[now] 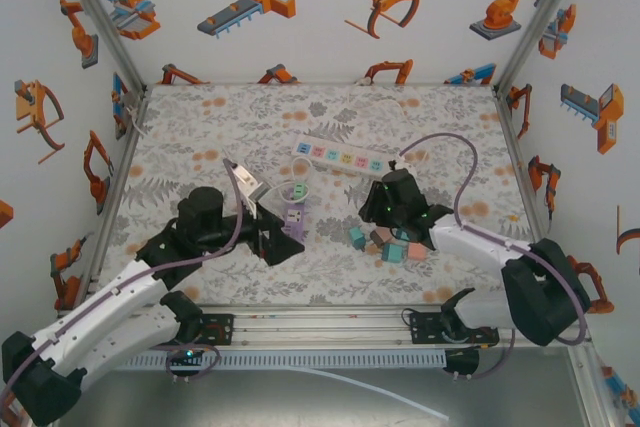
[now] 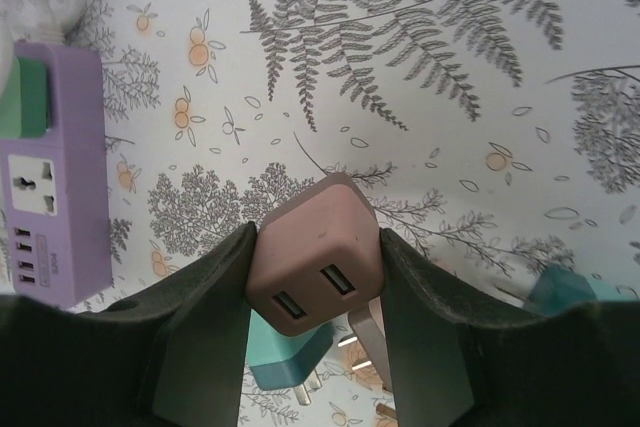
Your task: Pull the plug off the socket
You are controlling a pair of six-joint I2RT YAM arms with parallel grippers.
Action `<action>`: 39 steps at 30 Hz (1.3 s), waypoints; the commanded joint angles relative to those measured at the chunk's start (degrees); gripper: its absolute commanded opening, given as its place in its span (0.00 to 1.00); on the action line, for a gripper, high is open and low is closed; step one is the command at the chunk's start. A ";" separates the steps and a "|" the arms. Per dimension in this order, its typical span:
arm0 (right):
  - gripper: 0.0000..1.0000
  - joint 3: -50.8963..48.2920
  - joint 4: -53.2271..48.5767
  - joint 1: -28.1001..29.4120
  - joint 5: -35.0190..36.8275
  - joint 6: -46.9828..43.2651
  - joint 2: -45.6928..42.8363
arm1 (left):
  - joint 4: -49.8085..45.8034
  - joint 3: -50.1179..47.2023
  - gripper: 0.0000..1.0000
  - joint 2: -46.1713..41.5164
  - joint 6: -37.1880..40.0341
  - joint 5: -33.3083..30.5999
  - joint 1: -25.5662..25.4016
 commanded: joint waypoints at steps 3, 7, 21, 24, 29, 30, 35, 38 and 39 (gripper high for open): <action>0.37 1.31 5.97 -0.32 -5.80 -7.89 4.91 | 1.33 1.87 0.97 3.26 7.62 -0.41 -3.49; 0.40 1.91 6.55 -0.34 -6.18 -9.73 7.50 | 0.20 3.25 0.97 5.12 8.90 -2.41 -5.81; 0.63 -0.87 4.20 -0.32 -1.95 -11.05 3.51 | 3.03 3.75 0.97 7.18 7.67 -6.50 -6.57; 0.63 -0.34 2.89 -0.28 -1.41 -11.27 1.60 | 3.18 3.68 0.97 7.18 7.44 -7.25 -6.57; 0.64 1.36 0.00 -0.27 0.60 -12.06 -2.87 | 2.85 3.41 0.97 6.56 6.63 -9.96 -6.65; 0.64 1.96 -0.74 -0.27 1.21 -12.18 -4.14 | 2.77 3.35 0.97 6.39 6.07 -11.12 -6.66; 0.64 6.77 -5.34 0.31 3.13 -11.62 -8.18 | 1.37 3.69 0.97 5.93 -0.01 -23.78 -6.58; 0.63 10.13 -6.57 2.25 5.11 -10.95 -8.97 | -1.77 4.94 0.97 6.56 -4.81 -33.55 -6.57; 0.63 11.54 -7.08 3.22 6.32 -10.16 -8.69 | -3.41 5.63 0.97 7.01 -6.26 -36.57 -6.57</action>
